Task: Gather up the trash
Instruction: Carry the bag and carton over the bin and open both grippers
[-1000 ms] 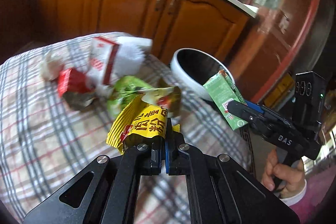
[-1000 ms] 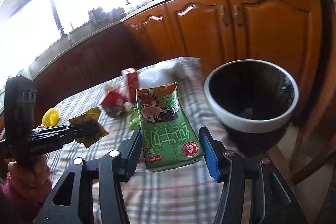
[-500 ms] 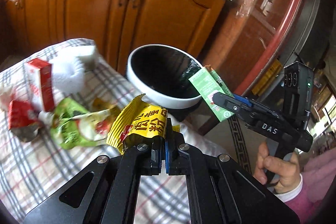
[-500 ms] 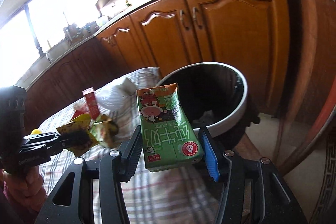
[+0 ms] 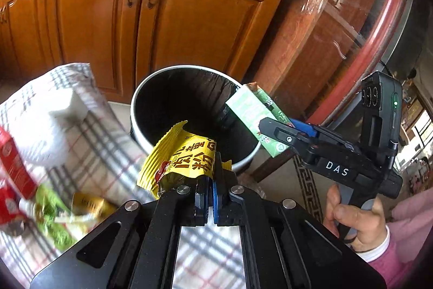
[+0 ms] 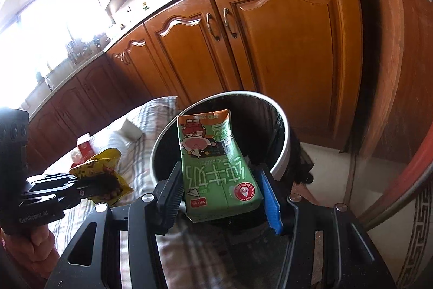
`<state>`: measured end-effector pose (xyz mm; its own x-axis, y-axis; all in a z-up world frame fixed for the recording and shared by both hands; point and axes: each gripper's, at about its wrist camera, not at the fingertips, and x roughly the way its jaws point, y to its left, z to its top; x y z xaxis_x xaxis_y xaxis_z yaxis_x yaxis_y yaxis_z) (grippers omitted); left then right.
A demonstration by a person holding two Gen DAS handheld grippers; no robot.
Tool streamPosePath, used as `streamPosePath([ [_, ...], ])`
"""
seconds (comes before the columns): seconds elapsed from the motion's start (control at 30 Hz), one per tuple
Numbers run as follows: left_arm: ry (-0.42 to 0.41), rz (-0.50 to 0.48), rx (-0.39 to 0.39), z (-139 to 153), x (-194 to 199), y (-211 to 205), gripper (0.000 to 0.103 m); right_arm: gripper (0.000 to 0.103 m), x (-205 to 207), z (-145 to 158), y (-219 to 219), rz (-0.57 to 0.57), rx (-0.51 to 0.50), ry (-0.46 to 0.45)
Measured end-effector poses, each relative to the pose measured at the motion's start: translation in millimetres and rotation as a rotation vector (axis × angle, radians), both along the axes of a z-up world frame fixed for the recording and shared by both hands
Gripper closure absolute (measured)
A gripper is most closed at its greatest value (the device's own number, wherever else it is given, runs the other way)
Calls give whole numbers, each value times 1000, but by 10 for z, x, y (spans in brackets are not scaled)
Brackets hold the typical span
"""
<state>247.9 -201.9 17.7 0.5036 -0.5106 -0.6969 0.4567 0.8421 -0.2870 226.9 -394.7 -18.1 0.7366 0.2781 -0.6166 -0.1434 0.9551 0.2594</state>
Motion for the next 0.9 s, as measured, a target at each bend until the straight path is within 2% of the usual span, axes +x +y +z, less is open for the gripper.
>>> streamPosePath([
  [0.2,59,-13,-3,-104,362,-151,102,49,309,-21,-77,-2,-8,19],
  [0.57,102,-7,23,-291,640,-316,101,50,656,-118,-132,5,-39,53],
  [0.67,110,-2,42,-324,638,-317,77,50,689,-136,-157,7,-30,57],
  [0.7,105,6,47,-327,625,-305,61,49,705,-144,-176,7,-20,62],
  [0.73,98,13,49,-322,611,-292,54,49,717,-153,-187,7,-14,66],
  [0.9,85,38,43,-288,511,-192,54,45,698,-160,-241,0,34,66],
])
